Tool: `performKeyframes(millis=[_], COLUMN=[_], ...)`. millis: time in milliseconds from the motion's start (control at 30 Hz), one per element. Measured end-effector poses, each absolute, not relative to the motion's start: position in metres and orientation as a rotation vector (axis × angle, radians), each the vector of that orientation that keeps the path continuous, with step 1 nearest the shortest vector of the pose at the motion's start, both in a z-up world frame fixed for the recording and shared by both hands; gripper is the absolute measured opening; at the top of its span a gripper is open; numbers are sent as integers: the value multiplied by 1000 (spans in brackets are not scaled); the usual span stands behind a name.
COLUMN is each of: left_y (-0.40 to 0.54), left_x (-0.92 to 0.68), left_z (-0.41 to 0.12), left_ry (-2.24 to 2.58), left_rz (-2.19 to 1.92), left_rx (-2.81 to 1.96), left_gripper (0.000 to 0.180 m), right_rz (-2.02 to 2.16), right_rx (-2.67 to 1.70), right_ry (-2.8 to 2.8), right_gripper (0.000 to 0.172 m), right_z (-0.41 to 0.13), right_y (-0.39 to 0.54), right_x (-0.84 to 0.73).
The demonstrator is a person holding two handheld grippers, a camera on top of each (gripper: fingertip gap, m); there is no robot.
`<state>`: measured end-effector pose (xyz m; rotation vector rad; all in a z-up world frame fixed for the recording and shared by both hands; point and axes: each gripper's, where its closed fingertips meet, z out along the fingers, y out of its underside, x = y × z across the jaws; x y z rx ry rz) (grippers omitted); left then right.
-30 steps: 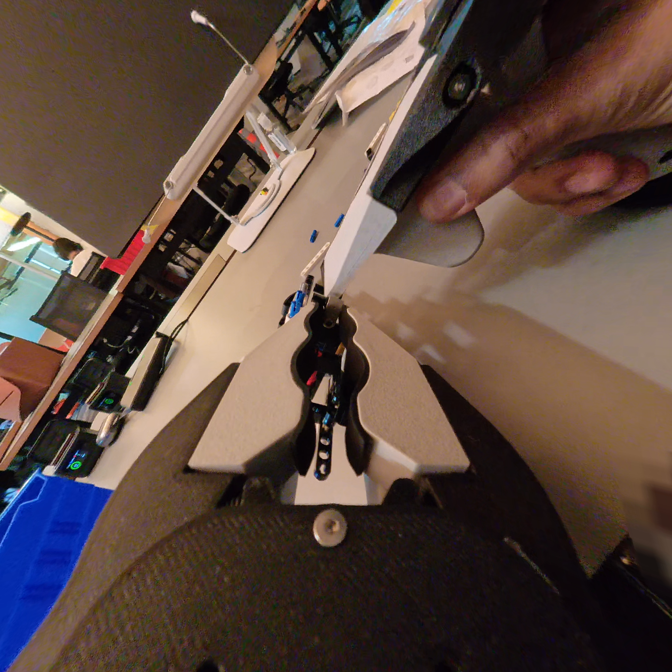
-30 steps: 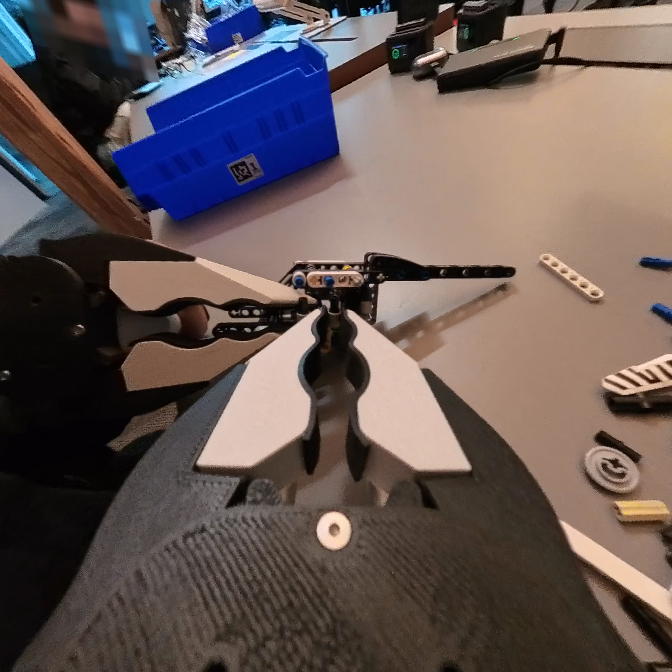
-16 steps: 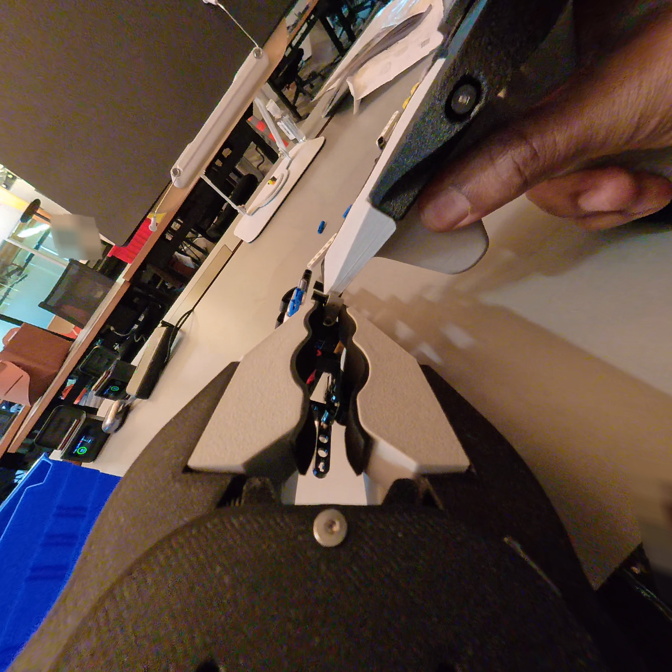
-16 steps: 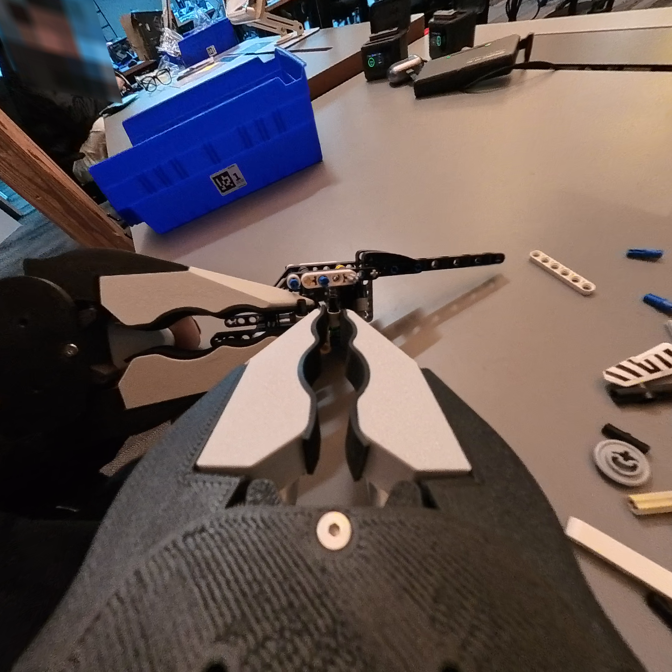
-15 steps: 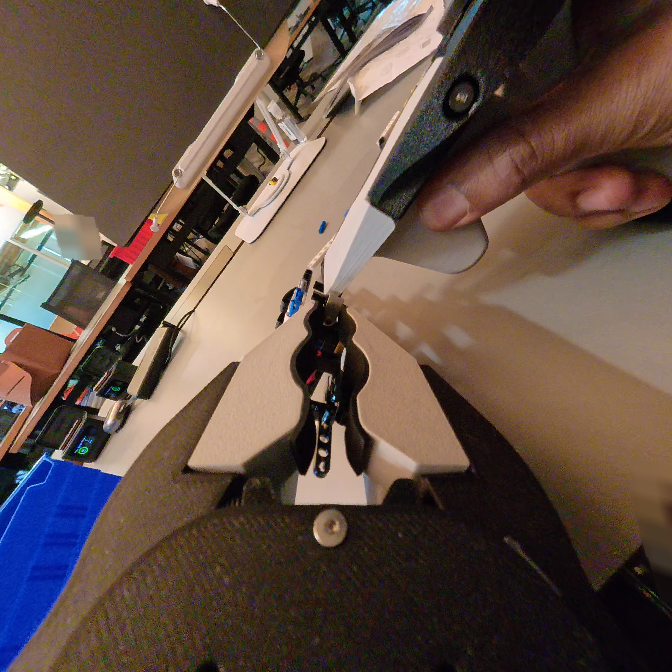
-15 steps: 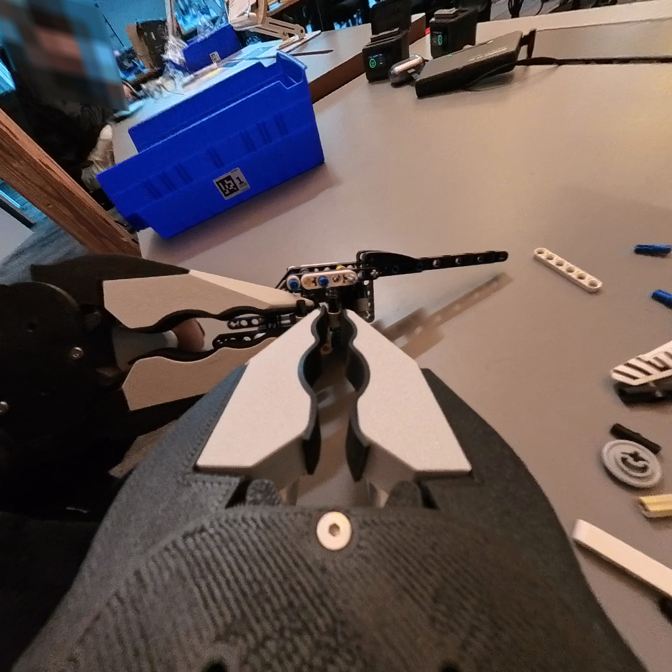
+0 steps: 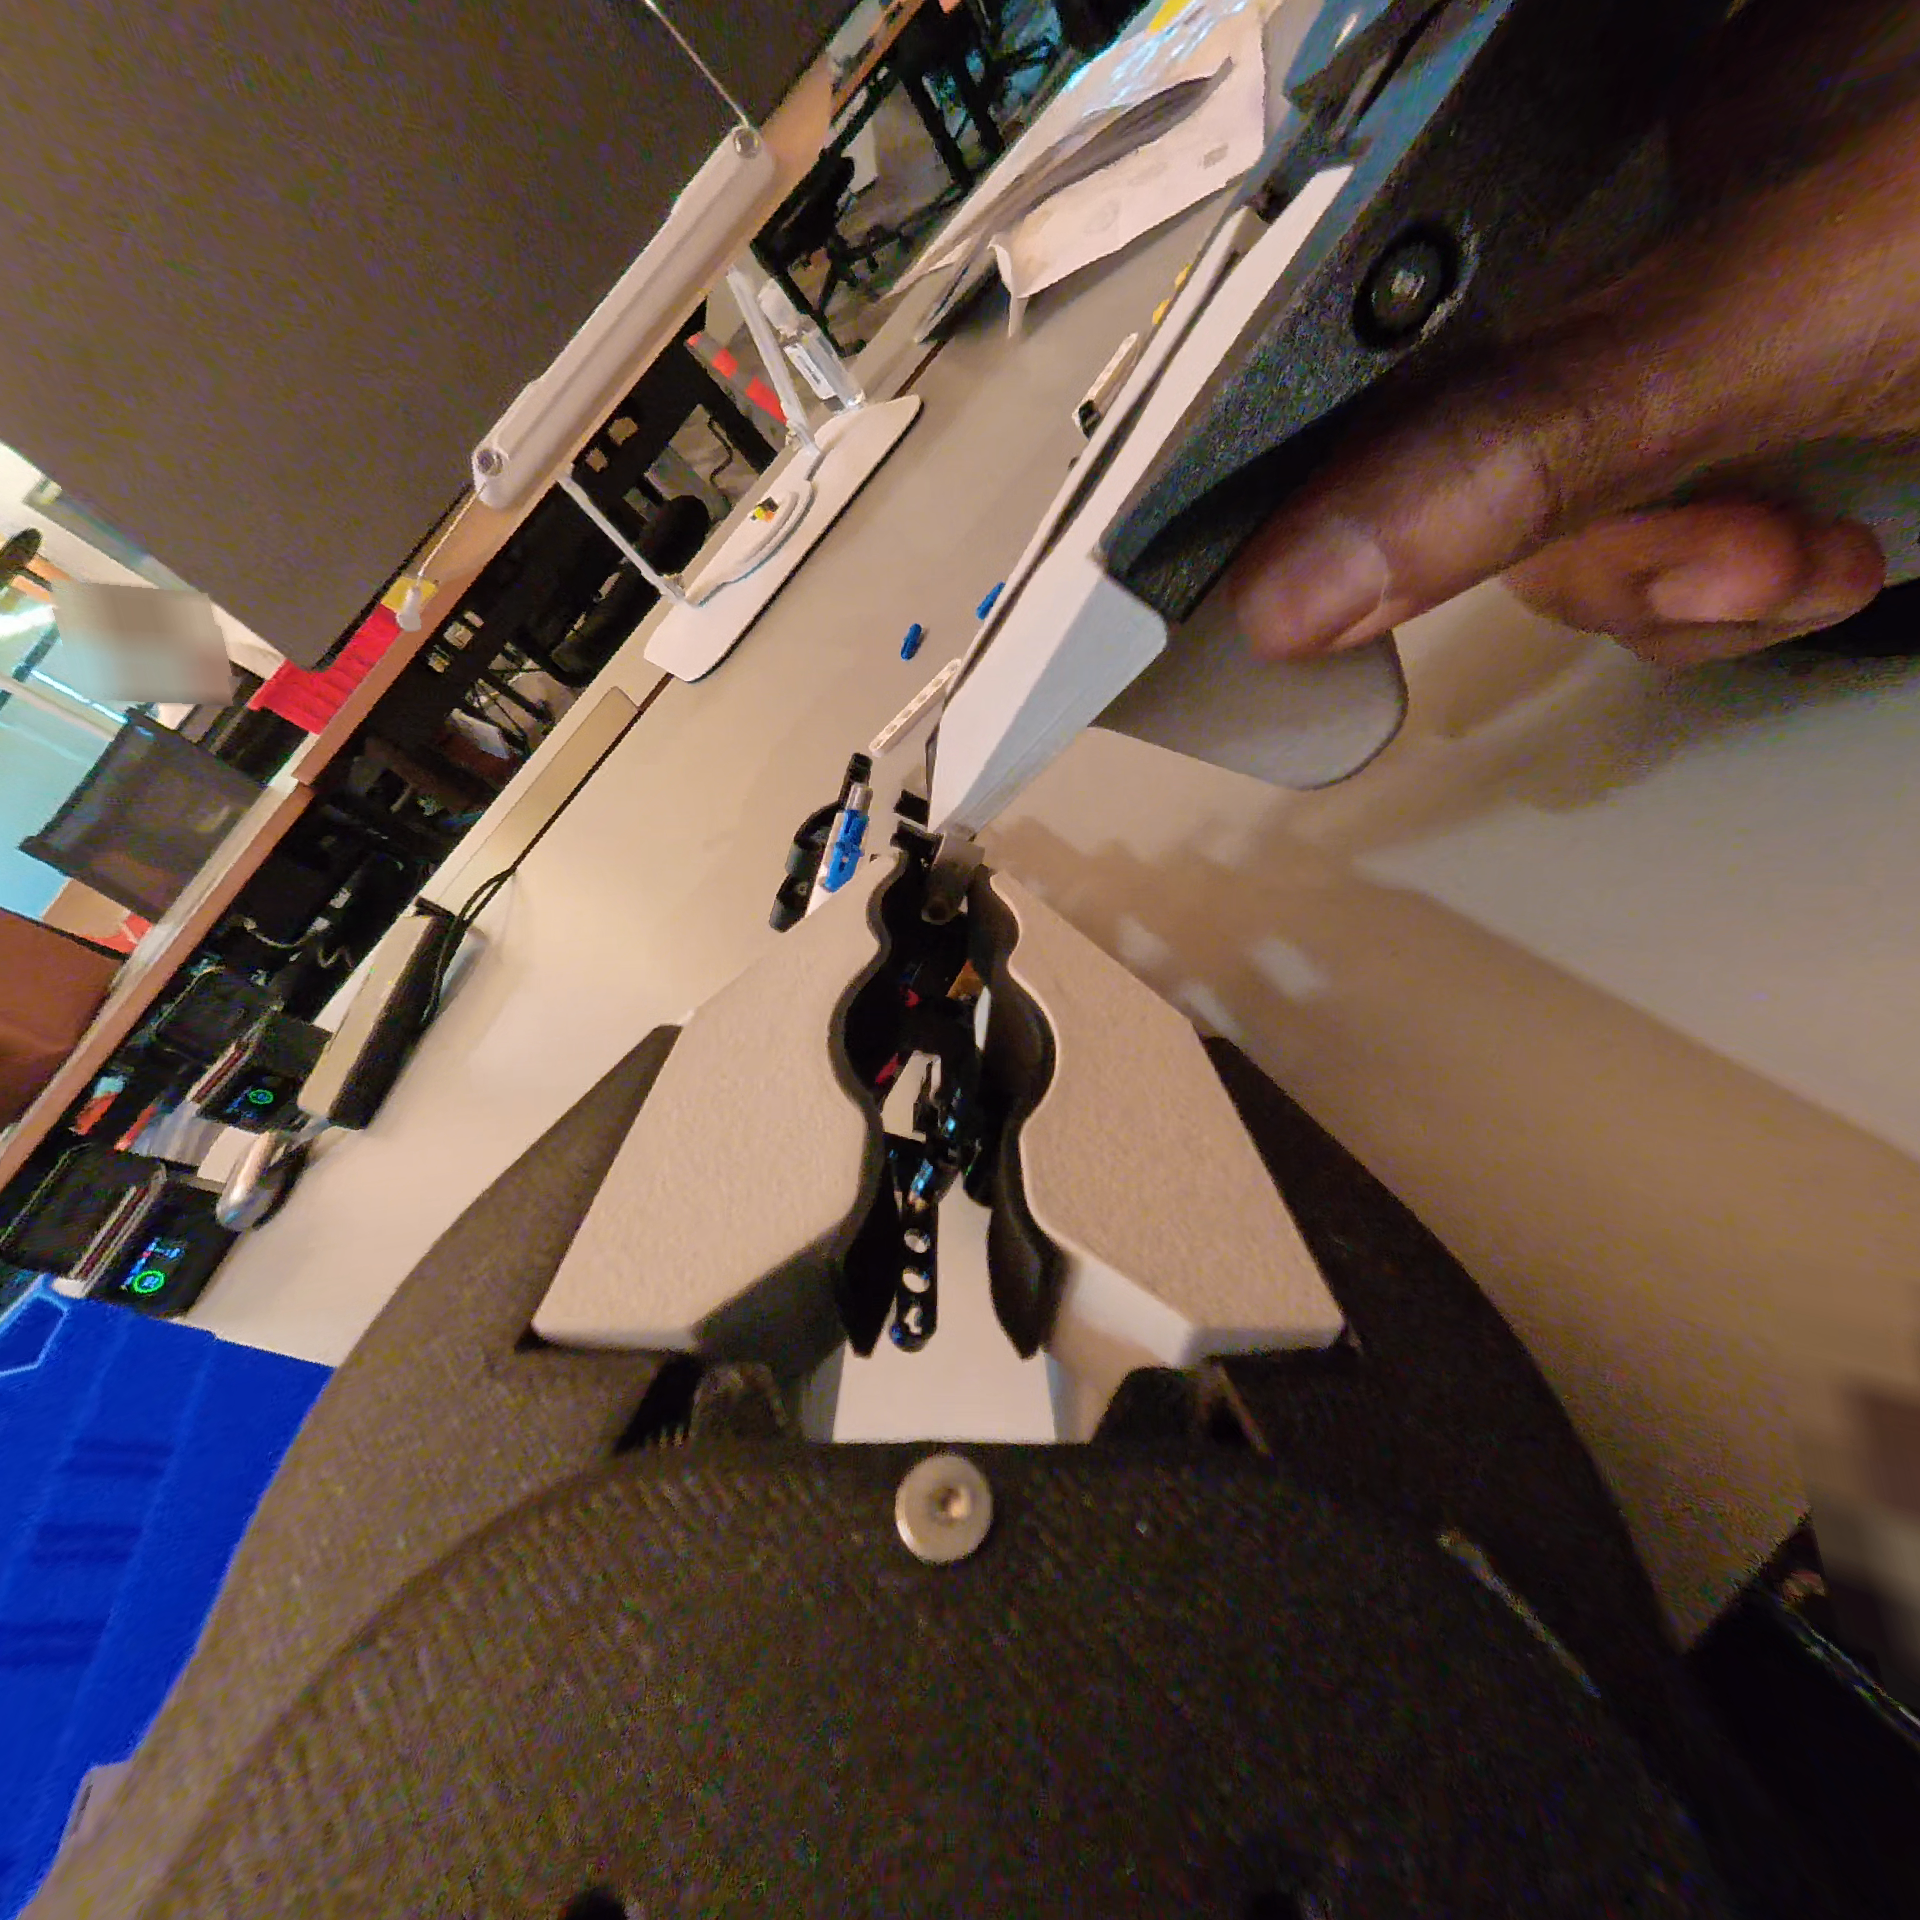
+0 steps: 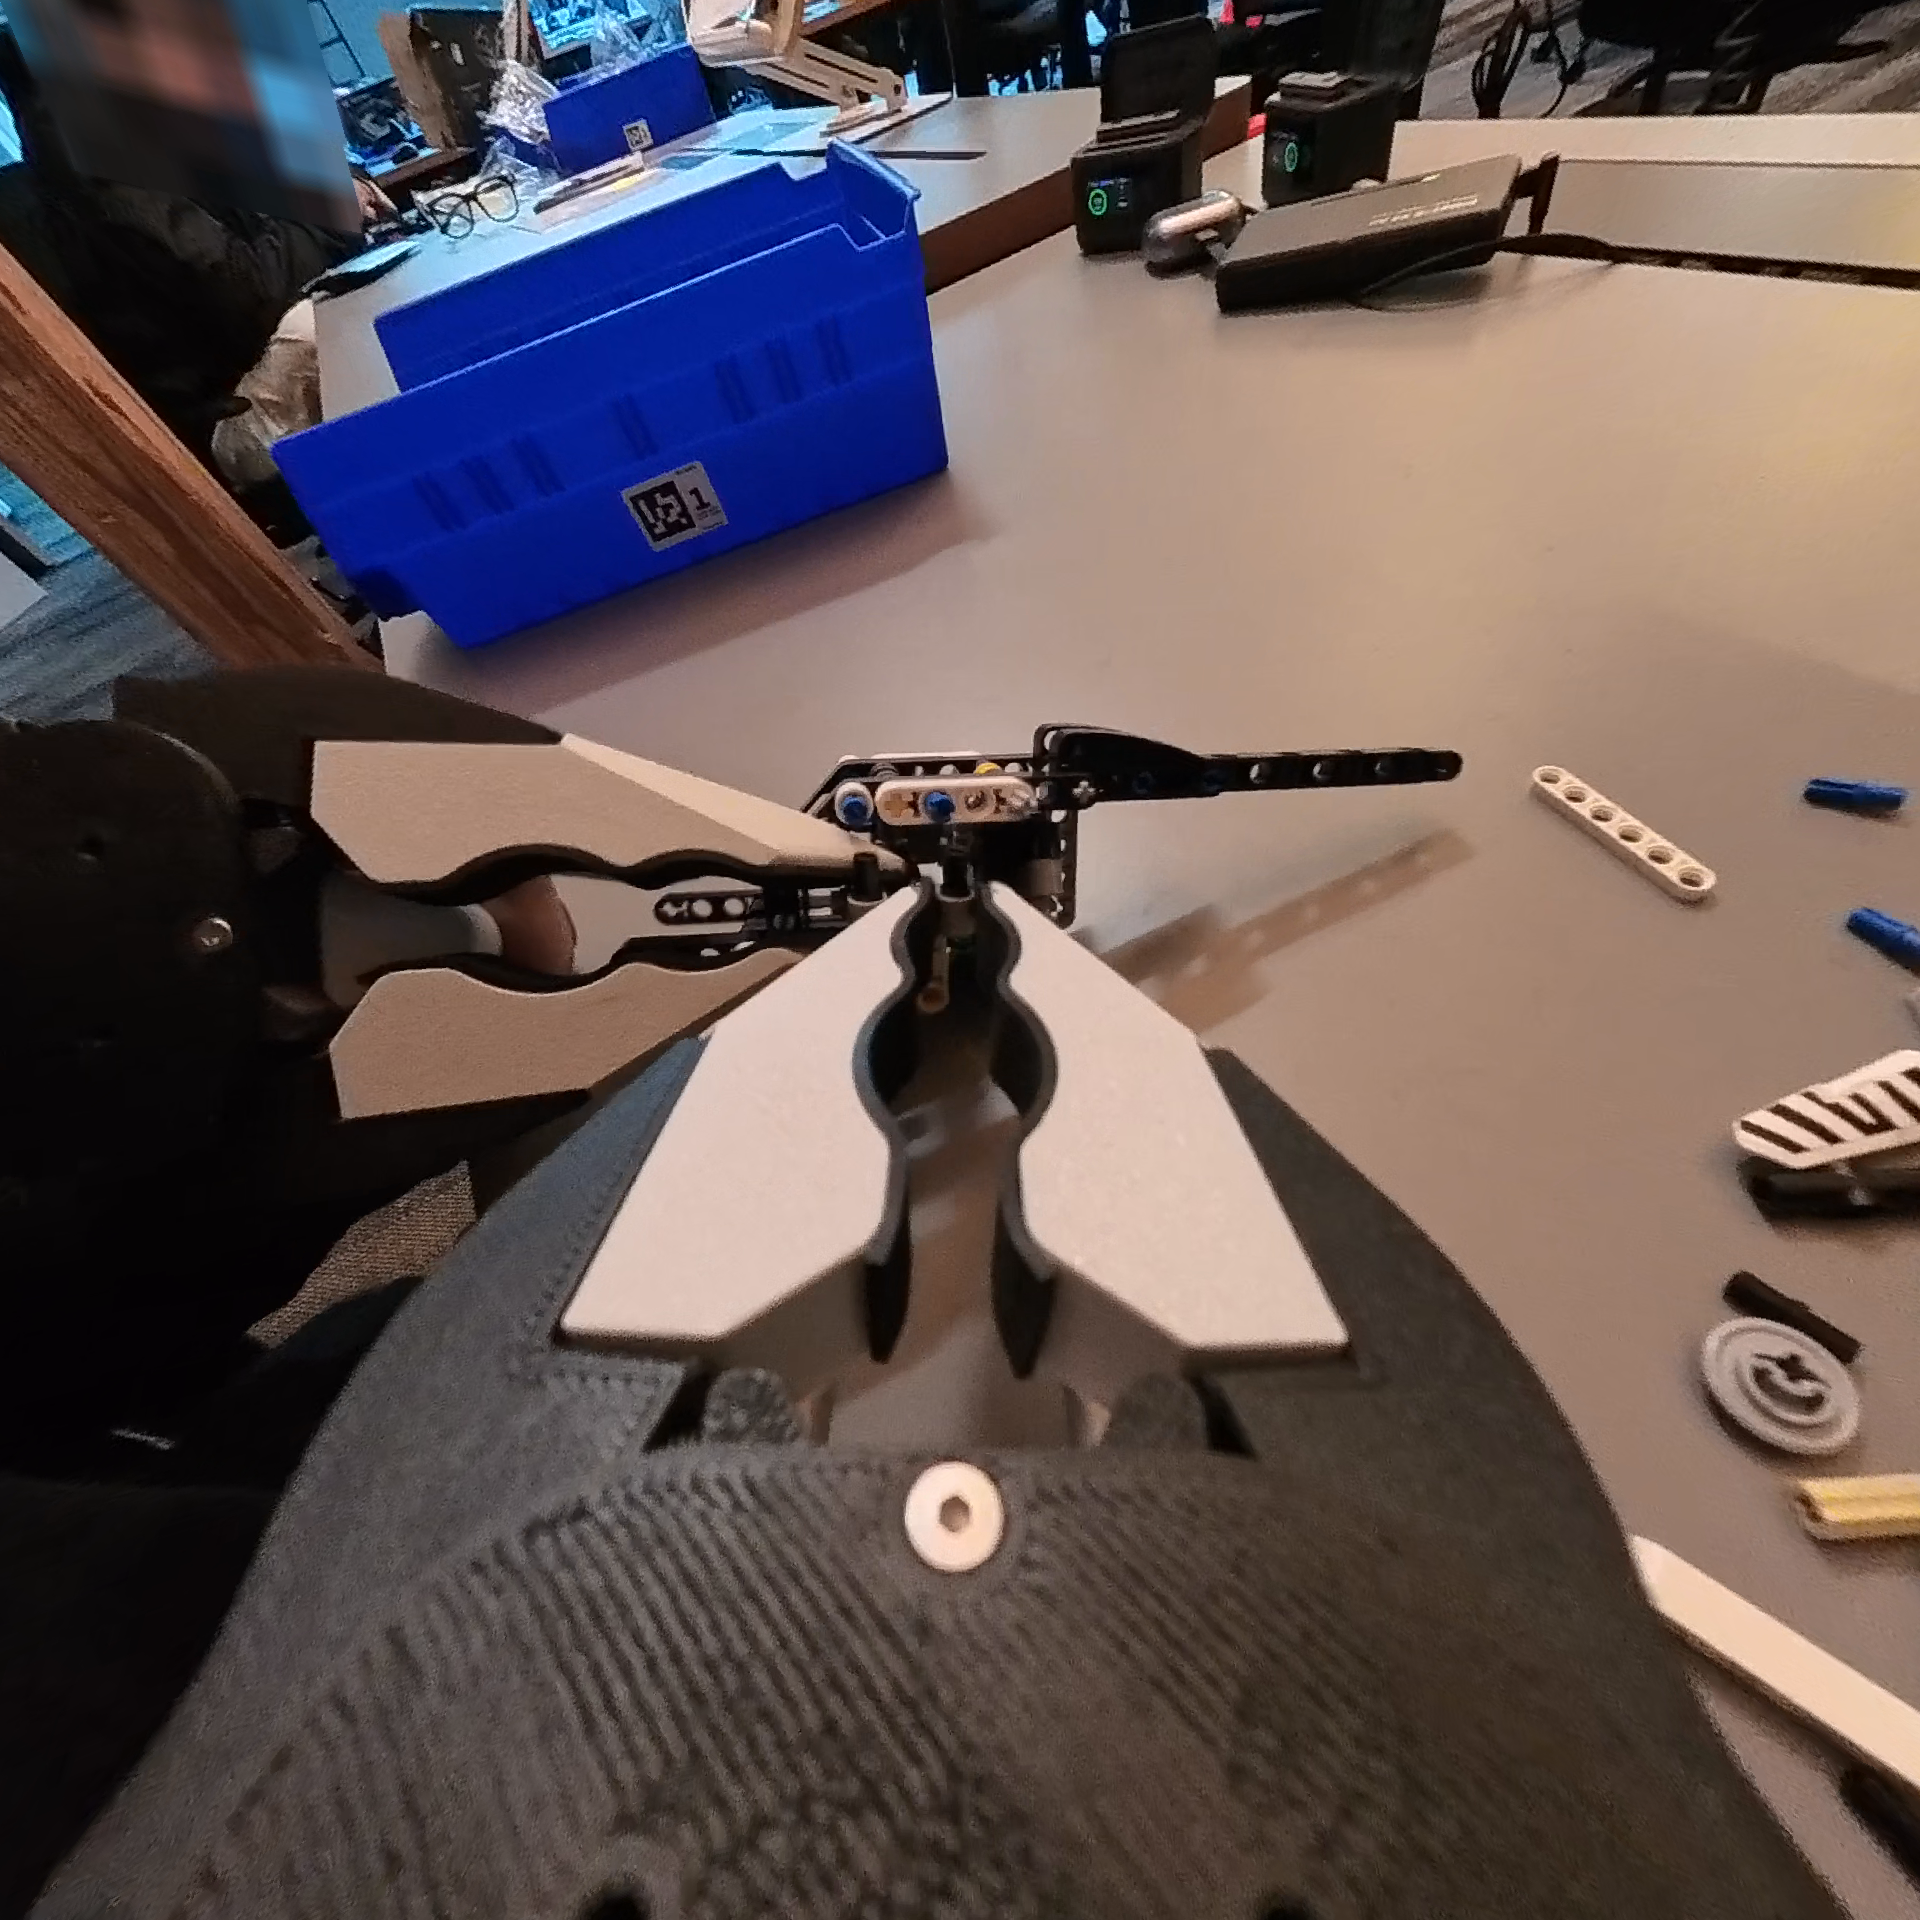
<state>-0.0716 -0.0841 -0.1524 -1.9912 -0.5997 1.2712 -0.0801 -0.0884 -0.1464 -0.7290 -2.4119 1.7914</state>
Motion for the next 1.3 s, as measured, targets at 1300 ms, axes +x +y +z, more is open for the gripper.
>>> performKeyframes(millis=[1300], left_y=[-107], left_x=[-62], left_z=[-141], left_ry=[-935], left_rz=[671], left_rx=[-1885], left_gripper=[18], right_rz=[1206], right_rx=[754], right_ry=[-1955], right_gripper=[14], right_z=[-140], right_y=[-81], right_x=[-73])
